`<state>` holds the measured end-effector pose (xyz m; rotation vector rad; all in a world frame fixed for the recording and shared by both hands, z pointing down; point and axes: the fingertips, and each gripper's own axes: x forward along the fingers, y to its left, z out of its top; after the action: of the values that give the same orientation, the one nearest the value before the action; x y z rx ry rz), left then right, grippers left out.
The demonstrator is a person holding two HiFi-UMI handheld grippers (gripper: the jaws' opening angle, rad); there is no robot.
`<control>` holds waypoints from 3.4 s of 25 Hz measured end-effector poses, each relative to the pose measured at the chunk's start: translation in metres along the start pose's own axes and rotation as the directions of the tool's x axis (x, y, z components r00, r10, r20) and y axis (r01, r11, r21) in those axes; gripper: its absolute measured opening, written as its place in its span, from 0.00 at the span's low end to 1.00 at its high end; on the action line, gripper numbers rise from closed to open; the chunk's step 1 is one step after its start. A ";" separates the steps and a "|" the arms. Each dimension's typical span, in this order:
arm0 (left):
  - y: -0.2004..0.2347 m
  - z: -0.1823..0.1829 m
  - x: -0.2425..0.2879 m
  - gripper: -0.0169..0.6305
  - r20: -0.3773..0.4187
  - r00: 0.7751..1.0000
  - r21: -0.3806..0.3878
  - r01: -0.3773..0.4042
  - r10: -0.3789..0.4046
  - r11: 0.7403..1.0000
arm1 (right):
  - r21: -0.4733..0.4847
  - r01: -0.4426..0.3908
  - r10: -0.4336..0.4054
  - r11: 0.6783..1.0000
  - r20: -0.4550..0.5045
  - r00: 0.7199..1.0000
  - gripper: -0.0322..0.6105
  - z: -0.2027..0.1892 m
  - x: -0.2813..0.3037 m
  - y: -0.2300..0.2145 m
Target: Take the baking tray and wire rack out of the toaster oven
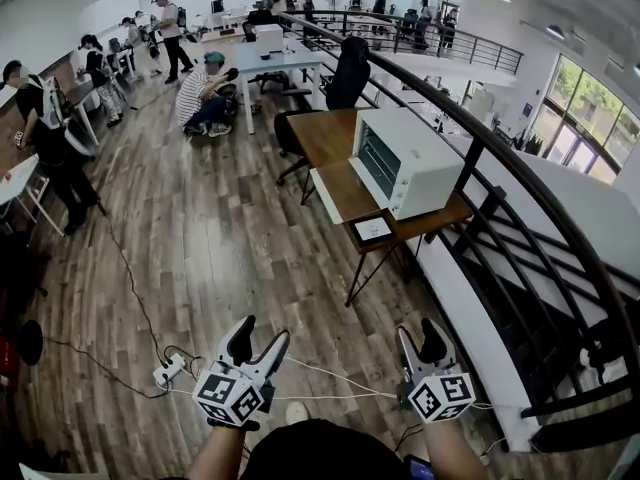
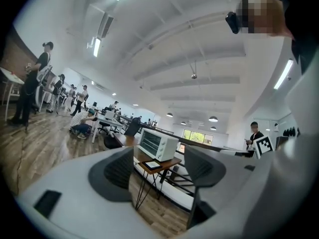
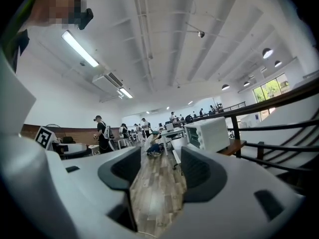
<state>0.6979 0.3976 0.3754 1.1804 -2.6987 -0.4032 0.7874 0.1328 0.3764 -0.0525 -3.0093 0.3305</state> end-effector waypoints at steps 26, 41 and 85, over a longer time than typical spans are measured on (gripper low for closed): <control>0.172 0.048 0.123 0.50 -0.003 0.988 0.036 -0.155 0.155 0.987 | -0.015 -0.167 0.166 0.986 -0.059 0.984 0.37 0.005 0.279 0.011; 0.197 0.061 0.261 0.50 -0.026 0.984 0.042 -0.174 0.175 0.984 | 0.055 -0.179 0.182 0.982 -0.067 0.981 0.36 0.015 0.396 -0.067; 0.321 0.056 0.591 0.50 -0.288 0.867 -0.019 0.420 -0.407 0.907 | 0.102 0.384 -0.379 0.918 -0.062 0.923 0.31 0.019 0.580 -0.145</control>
<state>0.0634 0.1800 0.4486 1.6926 -2.2111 -0.2028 0.2065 0.0144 0.4528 0.5249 -2.8631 0.4469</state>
